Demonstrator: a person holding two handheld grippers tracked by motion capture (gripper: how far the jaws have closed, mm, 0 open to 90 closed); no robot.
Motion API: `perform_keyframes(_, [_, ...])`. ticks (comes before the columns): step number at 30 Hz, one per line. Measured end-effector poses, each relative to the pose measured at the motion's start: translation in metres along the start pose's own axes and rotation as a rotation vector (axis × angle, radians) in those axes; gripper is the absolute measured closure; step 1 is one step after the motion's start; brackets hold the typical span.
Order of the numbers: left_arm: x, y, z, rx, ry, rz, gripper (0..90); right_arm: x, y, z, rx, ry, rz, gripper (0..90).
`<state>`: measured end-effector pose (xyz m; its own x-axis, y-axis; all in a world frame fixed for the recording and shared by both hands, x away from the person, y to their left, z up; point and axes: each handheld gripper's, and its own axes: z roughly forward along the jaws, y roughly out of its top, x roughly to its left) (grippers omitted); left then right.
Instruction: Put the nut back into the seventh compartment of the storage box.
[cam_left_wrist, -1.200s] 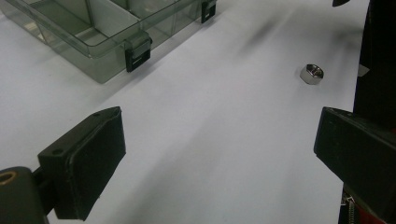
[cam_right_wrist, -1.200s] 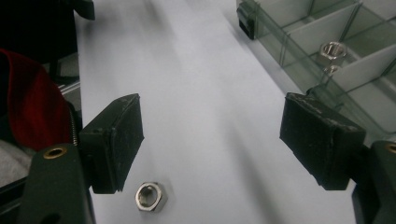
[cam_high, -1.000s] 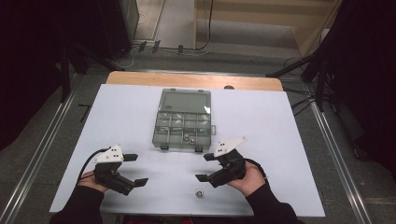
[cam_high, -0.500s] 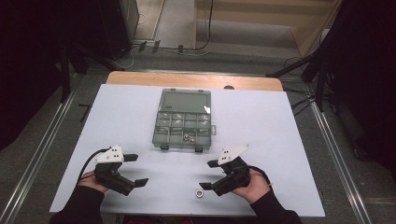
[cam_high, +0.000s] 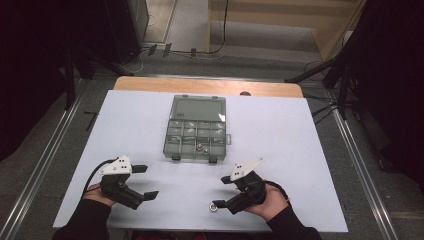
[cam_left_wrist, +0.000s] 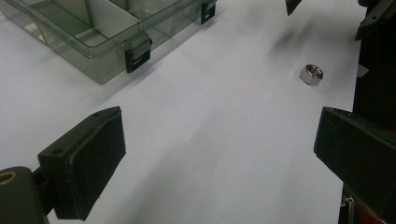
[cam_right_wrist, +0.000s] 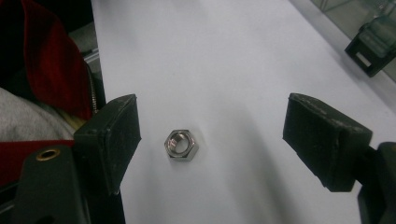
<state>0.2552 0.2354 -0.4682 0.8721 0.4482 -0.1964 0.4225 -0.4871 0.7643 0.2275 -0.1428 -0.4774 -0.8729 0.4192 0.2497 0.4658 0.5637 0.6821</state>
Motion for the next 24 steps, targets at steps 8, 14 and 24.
perform_keyframes(8, [0.0, 0.0, 0.0, 0.004, 0.0, 0.0, 2.2, 0.005, 0.0, 0.008, 0.075, -0.01, -0.031, 21.7])
perform_keyframes(14, [0.001, 0.0, 0.0, -0.002, 0.0, -0.004, 2.2, 0.009, -0.001, 0.014, 0.135, -0.02, -0.055, 23.0])
perform_keyframes(24, [0.001, 0.0, 0.0, 0.0, -0.002, -0.003, 2.2, 0.014, -0.001, 0.022, 0.211, -0.007, -0.093, 36.1])
